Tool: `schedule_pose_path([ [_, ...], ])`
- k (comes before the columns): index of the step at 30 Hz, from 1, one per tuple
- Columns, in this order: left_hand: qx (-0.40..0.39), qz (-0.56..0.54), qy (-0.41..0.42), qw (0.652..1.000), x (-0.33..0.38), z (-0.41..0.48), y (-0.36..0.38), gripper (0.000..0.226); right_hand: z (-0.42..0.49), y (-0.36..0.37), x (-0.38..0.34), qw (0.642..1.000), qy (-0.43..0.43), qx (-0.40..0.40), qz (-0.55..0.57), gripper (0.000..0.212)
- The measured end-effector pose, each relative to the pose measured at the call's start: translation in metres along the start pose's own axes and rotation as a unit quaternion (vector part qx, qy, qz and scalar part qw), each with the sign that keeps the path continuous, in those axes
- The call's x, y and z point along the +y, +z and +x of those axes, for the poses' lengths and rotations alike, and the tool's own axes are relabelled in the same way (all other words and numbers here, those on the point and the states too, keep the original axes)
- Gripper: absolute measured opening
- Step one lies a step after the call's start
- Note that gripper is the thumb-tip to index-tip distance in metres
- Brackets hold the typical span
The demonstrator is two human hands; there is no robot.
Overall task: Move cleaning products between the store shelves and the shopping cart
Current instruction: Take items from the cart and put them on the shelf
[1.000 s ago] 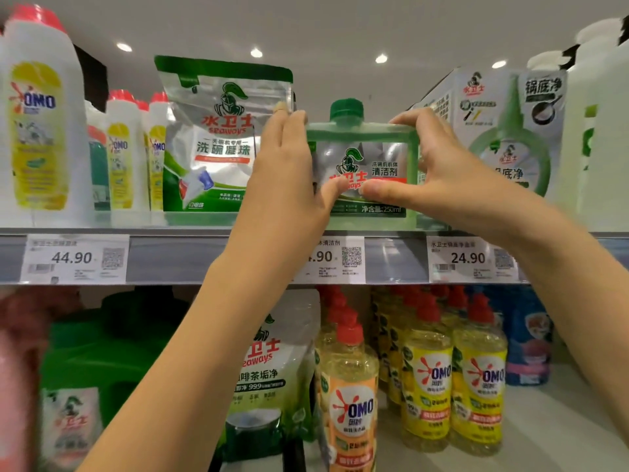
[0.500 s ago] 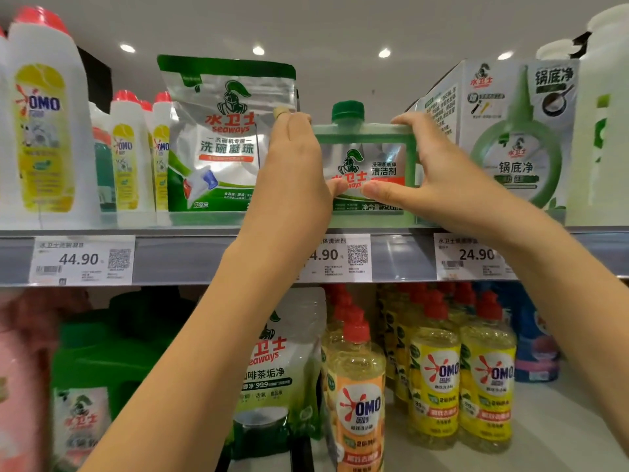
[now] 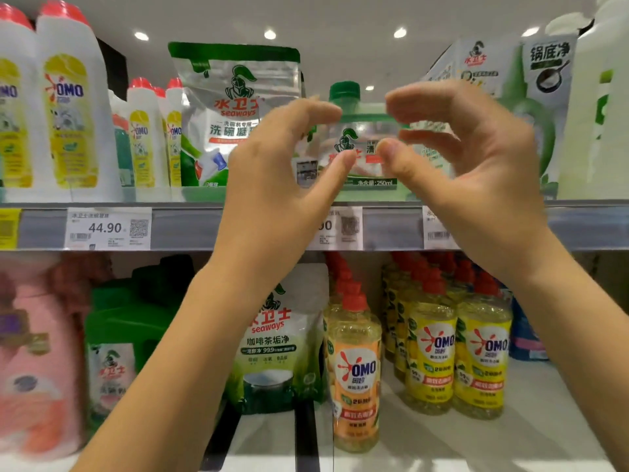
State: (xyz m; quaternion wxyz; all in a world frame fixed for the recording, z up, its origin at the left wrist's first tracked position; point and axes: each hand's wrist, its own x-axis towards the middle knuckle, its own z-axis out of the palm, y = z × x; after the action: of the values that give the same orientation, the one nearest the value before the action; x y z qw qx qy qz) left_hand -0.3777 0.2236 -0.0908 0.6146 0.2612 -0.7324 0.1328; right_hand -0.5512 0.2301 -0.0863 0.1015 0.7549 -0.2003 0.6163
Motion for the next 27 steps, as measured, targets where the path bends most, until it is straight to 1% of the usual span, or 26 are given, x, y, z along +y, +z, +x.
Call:
schedule_pose_path([
  [2,-0.023,-0.024,-0.015,0.999,0.012,-0.016,-0.013,0.028,-0.016,0.001,-0.012,0.999,0.007,-0.010,0.040,0.023],
  [4,-0.052,-0.019,-0.039,0.998,0.022,-0.036,-0.025,0.025,-0.037,0.004,-0.020,0.996,0.037,-0.026,0.082,0.020],
  [7,-0.064,-0.046,-0.119,0.990,0.029,-0.077,-0.046,0.022,-0.072,0.017,-0.029,0.978,0.098,-0.043,0.179,0.018],
  [10,-0.064,-0.075,-0.208,0.973,0.033,-0.121,-0.068,0.020,-0.103,0.040,-0.042,0.957,0.141,-0.076,0.244,0.019],
  [14,-0.009,-0.087,-0.308,0.947,0.035,-0.173,-0.107,0.021,-0.132,0.083,-0.066,0.921,0.183,-0.131,0.318,0.018],
  [17,0.027,-0.072,-0.372,0.925,0.043,-0.209,-0.142,0.026,-0.150,0.113,-0.089,0.881,0.209,-0.183,0.383,0.017],
  [19,0.045,-0.045,-0.402,0.914,0.052,-0.232,-0.168,0.028,-0.160,0.137,-0.109,0.857,0.220,-0.215,0.414,0.018],
  [23,0.107,0.012,-0.467,0.878,0.066,-0.278,-0.230,0.030,-0.177,0.194,-0.164,0.823,0.230,-0.272,0.443,0.021],
  [24,0.116,0.030,-0.480,0.869,0.071,-0.289,-0.247,0.029,-0.181,0.209,-0.181,0.810,0.231,-0.278,0.461,0.021],
  [27,0.137,0.084,-0.514,0.843,0.087,-0.321,-0.301,0.028,-0.192,0.257,-0.238,0.757,0.238,-0.312,0.522,0.019],
])
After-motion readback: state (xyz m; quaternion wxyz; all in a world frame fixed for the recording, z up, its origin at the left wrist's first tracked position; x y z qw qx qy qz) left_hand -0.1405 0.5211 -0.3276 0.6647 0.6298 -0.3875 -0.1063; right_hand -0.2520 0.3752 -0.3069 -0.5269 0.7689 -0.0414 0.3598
